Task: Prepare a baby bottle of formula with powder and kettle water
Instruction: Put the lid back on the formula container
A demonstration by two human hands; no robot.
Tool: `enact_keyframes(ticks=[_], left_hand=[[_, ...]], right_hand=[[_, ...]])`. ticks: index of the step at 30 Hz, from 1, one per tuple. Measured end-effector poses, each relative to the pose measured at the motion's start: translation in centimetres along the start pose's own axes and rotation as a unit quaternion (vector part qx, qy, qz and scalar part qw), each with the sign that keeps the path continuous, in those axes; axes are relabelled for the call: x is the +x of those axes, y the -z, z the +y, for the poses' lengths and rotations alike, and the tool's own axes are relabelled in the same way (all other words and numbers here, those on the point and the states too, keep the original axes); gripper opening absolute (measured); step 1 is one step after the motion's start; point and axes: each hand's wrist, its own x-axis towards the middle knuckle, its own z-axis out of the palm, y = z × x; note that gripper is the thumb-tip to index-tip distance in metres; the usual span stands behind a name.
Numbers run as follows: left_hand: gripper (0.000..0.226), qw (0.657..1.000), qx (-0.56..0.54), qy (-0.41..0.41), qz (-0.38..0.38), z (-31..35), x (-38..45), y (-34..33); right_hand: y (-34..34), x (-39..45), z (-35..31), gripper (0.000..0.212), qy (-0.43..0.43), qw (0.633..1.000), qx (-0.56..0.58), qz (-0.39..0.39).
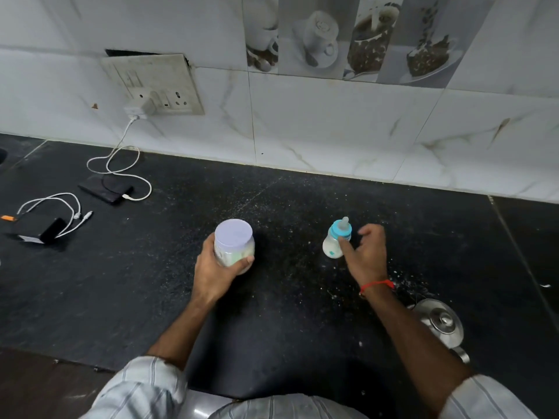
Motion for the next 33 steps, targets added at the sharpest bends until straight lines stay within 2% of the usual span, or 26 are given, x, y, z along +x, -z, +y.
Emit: enact_keyframes(ticks=[2, 5, 8, 14, 22, 26, 30, 33], left_hand=[[0.103, 1.0, -0.001, 0.015, 0.001, -0.3, 1.5, -0.2], [0.105, 1.0, 0.008, 0.025, -0.009, -0.8, 2.7, -0.7], [0.106, 1.0, 0.009, 0.017, -0.023, -0.6, 3.5, -1.2], [0.107, 0.999, 0.016, 0.001, -0.051, -0.1, 4.2, -1.2], [0.107, 0.997, 0.045, -0.003, -0.06, 0.0, 4.3, -1.1], [0.106, 0.997, 0.05, -0.007, -0.062, 0.1, 4.2, -1.0], [0.107, 0.997, 0.044, -0.005, -0.07, 0.1, 4.2, -1.0], [0.109, 0.996, 0.047, -0.002, -0.078, -0.1, 4.3, -1.0]], right_hand=[[0.0, 1.3, 1.2, 0.06, -0.053, 0.998, 0.013, -0.013], [-0.7, 3.0, 2.0, 0.088, -0.059, 0.991, 0.015, -0.122], [-1.8, 3.6, 2.3, 0.081, -0.032, 0.978, -0.028, -0.205], [-4.4, 3.4, 0.2, 0.073, -0.026, 0.978, -0.016, -0.206], [-10.1, 1.4, -3.3, 0.068, 0.027, 0.963, -0.034, -0.266], [-11.2, 1.0, -3.6, 0.073, 0.024, 0.96, -0.035, -0.278], [-9.7, 0.9, -2.6, 0.098, 0.013, 0.953, -0.044, -0.3], [-6.6, 0.6, -1.9, 0.095, 0.017, 0.958, -0.051, -0.283]])
